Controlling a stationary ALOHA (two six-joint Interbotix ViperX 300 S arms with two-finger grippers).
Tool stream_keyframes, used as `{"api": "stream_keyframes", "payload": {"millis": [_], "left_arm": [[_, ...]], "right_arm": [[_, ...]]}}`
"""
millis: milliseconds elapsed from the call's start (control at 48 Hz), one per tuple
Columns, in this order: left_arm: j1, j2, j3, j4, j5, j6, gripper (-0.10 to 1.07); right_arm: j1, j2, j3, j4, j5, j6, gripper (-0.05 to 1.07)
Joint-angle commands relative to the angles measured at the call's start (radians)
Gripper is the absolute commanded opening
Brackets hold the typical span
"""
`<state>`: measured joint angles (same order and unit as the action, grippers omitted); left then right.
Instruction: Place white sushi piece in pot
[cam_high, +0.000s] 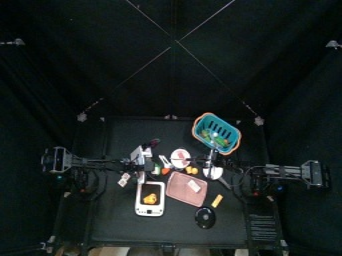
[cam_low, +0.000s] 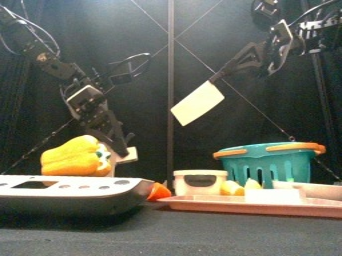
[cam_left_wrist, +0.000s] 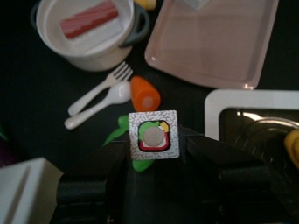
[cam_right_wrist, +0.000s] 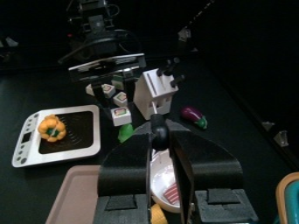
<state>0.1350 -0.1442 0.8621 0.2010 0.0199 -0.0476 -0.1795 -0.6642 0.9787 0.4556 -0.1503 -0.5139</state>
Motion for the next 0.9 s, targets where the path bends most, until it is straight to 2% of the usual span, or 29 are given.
{"api": "stream_keyframes", "payload": {"millis": [0, 208, 375, 604, 875], "left_arm": [[0.003, 0.014, -0.067, 0.012, -0.044, -0.003, 0.63], [0.052, 0.087, -0.133, 0.012, -0.201, -0.005, 0.63], [0.104, 0.164, -0.190, 0.009, -0.272, -0.005, 0.63], [0.144, 0.258, -0.293, 0.011, -0.285, 0.000, 0.63], [0.155, 0.339, -0.371, 0.008, -0.285, -0.005, 0.63]], "right_arm": [[0.000, -0.035, -0.002, -0.015, -0.002, 0.015, 0.43], [0.017, -0.066, 0.011, -0.028, 0.077, 0.021, 0.43], [0.037, -0.064, 0.025, -0.014, 0.110, 0.021, 0.43], [0.049, -0.066, 0.051, -0.006, 0.120, 0.021, 0.43], [0.052, -0.061, 0.055, -0.005, 0.124, 0.021, 0.43]]}}
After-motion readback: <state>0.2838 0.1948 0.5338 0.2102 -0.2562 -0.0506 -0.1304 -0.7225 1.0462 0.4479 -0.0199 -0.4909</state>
